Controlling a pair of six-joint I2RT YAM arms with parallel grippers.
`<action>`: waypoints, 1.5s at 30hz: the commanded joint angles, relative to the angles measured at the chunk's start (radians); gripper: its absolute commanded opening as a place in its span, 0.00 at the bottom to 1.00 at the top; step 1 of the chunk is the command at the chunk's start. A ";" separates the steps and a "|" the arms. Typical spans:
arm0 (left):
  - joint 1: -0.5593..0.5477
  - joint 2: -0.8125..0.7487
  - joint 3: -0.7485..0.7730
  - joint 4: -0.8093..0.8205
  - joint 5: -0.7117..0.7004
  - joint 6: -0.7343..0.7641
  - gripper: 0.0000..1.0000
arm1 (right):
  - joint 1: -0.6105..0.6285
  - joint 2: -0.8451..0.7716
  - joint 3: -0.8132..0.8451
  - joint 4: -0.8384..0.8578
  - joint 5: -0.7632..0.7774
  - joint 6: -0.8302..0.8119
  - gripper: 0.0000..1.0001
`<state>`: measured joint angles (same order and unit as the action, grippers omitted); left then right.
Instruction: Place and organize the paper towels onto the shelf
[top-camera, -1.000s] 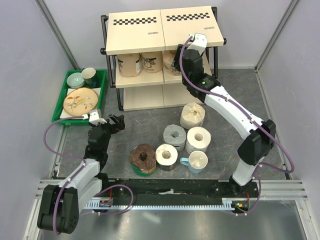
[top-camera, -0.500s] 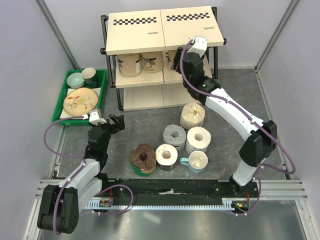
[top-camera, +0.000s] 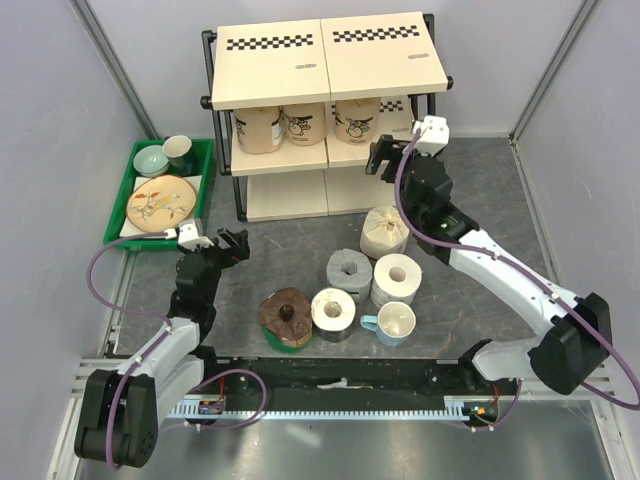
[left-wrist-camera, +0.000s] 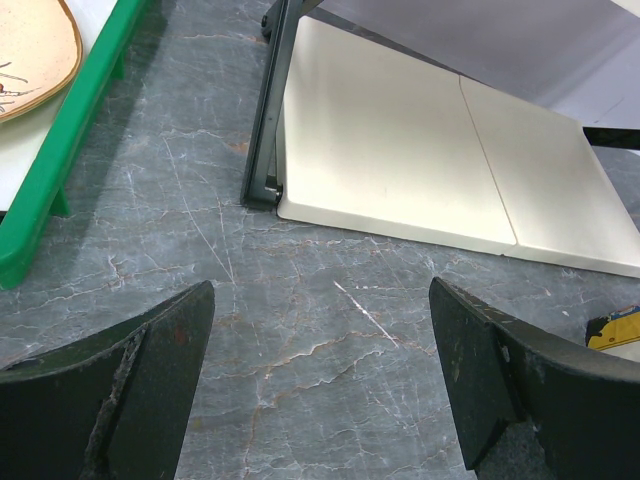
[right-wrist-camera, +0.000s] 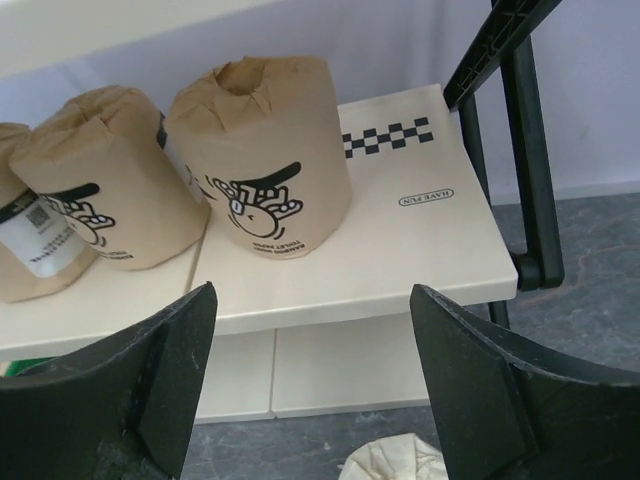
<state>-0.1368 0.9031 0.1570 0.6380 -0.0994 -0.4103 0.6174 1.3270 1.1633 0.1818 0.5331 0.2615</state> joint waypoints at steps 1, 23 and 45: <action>0.000 -0.001 0.007 0.040 -0.013 -0.022 0.95 | -0.004 0.032 -0.108 0.198 0.063 -0.139 0.88; 0.000 0.002 0.010 0.042 -0.010 -0.022 0.95 | -0.108 0.250 -0.027 0.412 0.073 -0.344 0.91; 0.000 0.002 0.010 0.040 -0.010 -0.022 0.95 | -0.237 0.459 0.202 0.311 -0.091 -0.286 0.92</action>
<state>-0.1368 0.9031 0.1570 0.6384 -0.0990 -0.4103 0.3882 1.7569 1.3025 0.4969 0.4801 -0.0444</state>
